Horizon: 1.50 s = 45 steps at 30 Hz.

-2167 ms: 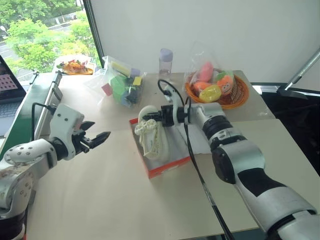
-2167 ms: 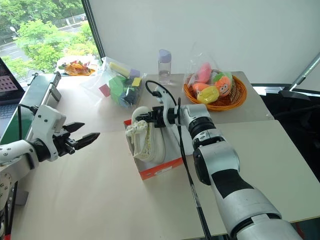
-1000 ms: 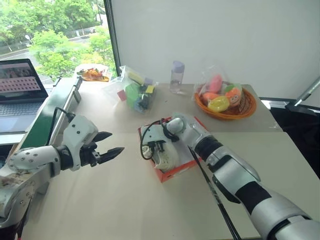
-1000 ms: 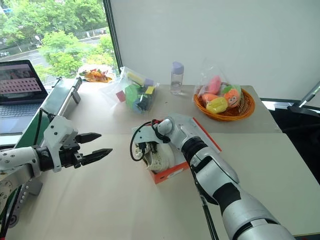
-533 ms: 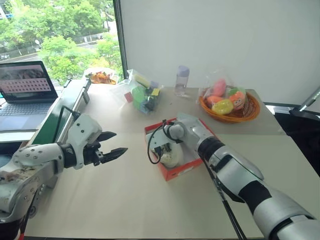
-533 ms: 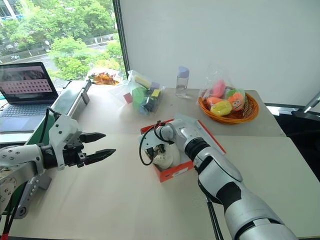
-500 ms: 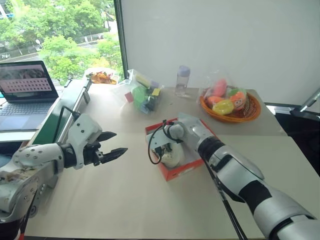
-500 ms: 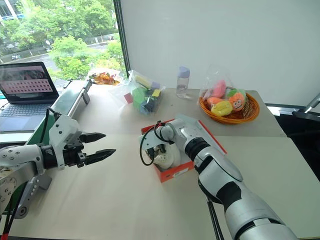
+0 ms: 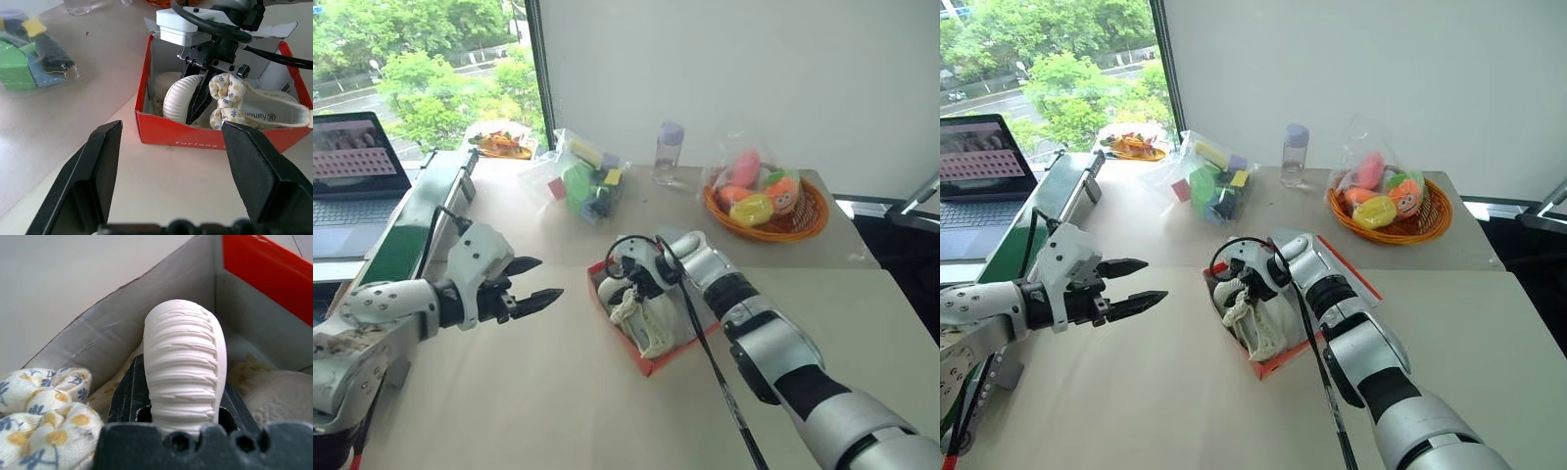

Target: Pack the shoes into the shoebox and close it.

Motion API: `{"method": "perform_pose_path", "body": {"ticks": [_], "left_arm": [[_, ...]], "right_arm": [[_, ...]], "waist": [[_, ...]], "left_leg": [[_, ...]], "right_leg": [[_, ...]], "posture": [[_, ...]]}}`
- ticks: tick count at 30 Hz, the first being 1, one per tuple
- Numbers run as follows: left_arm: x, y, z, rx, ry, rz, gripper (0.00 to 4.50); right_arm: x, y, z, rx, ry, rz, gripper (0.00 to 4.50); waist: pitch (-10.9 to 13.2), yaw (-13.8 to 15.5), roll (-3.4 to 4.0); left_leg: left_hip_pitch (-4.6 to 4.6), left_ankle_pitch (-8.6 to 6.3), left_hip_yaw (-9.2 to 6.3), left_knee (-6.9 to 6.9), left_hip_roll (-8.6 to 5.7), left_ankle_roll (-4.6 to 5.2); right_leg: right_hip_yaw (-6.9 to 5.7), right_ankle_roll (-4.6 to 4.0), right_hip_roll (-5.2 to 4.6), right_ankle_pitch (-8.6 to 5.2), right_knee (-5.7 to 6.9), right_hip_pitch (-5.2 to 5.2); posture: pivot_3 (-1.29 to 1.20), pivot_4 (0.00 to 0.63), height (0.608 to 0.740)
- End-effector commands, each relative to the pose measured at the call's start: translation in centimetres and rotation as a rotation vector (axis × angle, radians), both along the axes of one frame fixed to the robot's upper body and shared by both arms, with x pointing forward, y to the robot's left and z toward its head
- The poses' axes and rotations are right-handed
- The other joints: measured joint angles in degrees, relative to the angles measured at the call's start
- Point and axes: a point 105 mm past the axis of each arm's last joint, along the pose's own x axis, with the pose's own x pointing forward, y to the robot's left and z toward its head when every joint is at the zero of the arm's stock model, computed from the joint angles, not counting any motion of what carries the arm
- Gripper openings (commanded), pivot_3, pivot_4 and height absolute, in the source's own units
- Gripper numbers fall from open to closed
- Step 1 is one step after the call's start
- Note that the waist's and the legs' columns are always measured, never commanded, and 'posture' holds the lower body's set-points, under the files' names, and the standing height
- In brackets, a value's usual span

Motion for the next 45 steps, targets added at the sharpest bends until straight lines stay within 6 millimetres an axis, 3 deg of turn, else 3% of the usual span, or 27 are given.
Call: {"method": "perform_pose_path", "body": {"ticks": [1,2,3,5,6,12,13,20,28,32,36,42,45], "left_arm": [[0.1,-0.1,0.9,0.019,-0.058,-0.012,3.43],[0.2,-0.2,0.9,0.019,-0.059,-0.012,3.43],[0.2,-0.2,0.9,0.018,-0.059,-0.013,3.43],[0.2,-0.2,0.9,0.017,-0.06,-0.014,3.43],[0.2,-0.2,0.9,0.017,-0.061,-0.015,3.43],[0.2,-0.3,0.9,0.018,-0.061,-0.017,3.43],[0.3,-0.4,0.8,0.018,-0.061,-0.018,3.43],[0.4,-0.4,0.8,0.018,-0.062,-0.02,3.43],[0.6,-0.5,0.8,0.019,-0.064,-0.026,3.43],[0.7,-0.5,0.8,0.02,-0.064,-0.028,3.43],[0.6,-0.4,0.8,0.022,-0.062,-0.03,3.43],[0.7,-0.2,0.8,0.029,-0.058,-0.035,3.43],[0.8,-0.2,0.8,0.033,-0.057,-0.04,3.43]], "right_arm": [[-0.4,-3.0,-4.5,-0.135,0.075,-0.124,0.59],[-0.3,-3.1,-4.6,-0.145,0.059,-0.118,0.59],[-0.3,-3.0,-4.6,-0.147,0.053,-0.115,1.5],[0.0,-2.8,-4.1,-0.127,0.037,-0.125,1.9],[0.2,-2.7,-3.8,-0.115,0.033,-0.13,2.4],[1.2,-2.0,-0.9,-0.056,-0.039,-0.121,4.39],[1.4,-1.9,-0.2,-0.042,-0.055,-0.117,4.46],[2.8,-1.5,5.1,0.072,-0.16,-0.167,4.46],[3.2,-1.6,8.3,0.157,-0.201,-0.21,4.46],[2.3,-1.4,9.1,0.222,-0.161,-0.189,4.46],[1.7,-1.6,11.7,0.312,-0.149,-0.171,4.46],[0.5,-4.2,16.8,0.4,-0.178,-0.127,4.46],[-1.6,-5.1,16.7,0.35,-0.187,-0.037,3.71]], "waist": [[0.11,0.0,0.18],[0.15,0.0,0.24],[0.16,0.01,0.25],[0.19,0.01,0.28],[0.2,-0.01,0.31],[0.36,-0.44,0.51],[0.39,-0.52,0.5],[1.37,-0.95,0.54],[1.59,-1.41,0.48],[1.69,-1.62,0.49],[1.79,-1.58,0.48],[2.0,-1.22,0.49],[2.0,-1.24,0.48]], "left_leg": [[-0.01,-0.01,0.01,-0.01,-0.02,0.02],[-0.01,-0.05,0.04,-0.01,-0.02,0.07],[0.0,-0.06,0.11,-0.01,-0.06,0.09],[0.04,-0.06,0.23,0.06,-0.11,0.11],[0.04,-0.06,0.25,0.1,-0.11,0.11],[0.11,0.1,0.36,0.42,-0.1,0.18],[0.12,0.16,0.37,0.44,-0.1,0.19],[-0.09,0.42,0.39,0.44,-0.04,0.19],[-1.17,0.42,0.4,0.41,0.03,0.18],[-1.17,0.41,0.46,0.4,0.04,0.17],[-1.13,0.42,0.46,0.51,0.07,0.17],[-1.12,0.42,0.46,0.69,0.07,0.18],[-1.11,0.42,0.45,0.7,0.08,0.18]], "right_leg": [[0.0,0.0,-0.04,0.0,-0.01,-0.03],[0.01,0.02,-0.09,-0.01,-0.02,-0.02],[0.01,0.05,-0.13,-0.03,-0.03,0.0],[-0.01,0.1,-0.18,-0.05,-0.05,0.1],[-0.01,0.11,-0.19,-0.05,-0.05,0.1],[0.0,0.12,-0.12,-0.01,0.11,0.17],[0.0,0.12,-0.11,0.04,0.13,0.17],[0.05,0.11,0.03,0.34,0.22,-0.07],[0.31,0.14,0.28,0.31,0.65,-1.33],[0.37,0.14,0.29,0.31,0.62,-1.34],[0.4,0.14,0.33,0.31,0.74,-1.32],[0.39,0.14,0.34,0.31,0.84,-1.27],[0.4,0.15,0.35,0.31,0.83,-1.26]], "posture": [[0.0,0.15,0.74],[0.0,0.15,0.74],[0.0,0.15,0.74],[0.0,0.15,0.74],[0.0,0.15,0.74],[0.0,0.15,0.74],[0.0,0.15,0.74],[0.0,0.15,0.74],[0.0,0.15,0.74],[0.0,0.15,0.74],[0.0,0.15,0.74],[0.0,0.15,0.74],[0.0,0.15,0.74]]}}
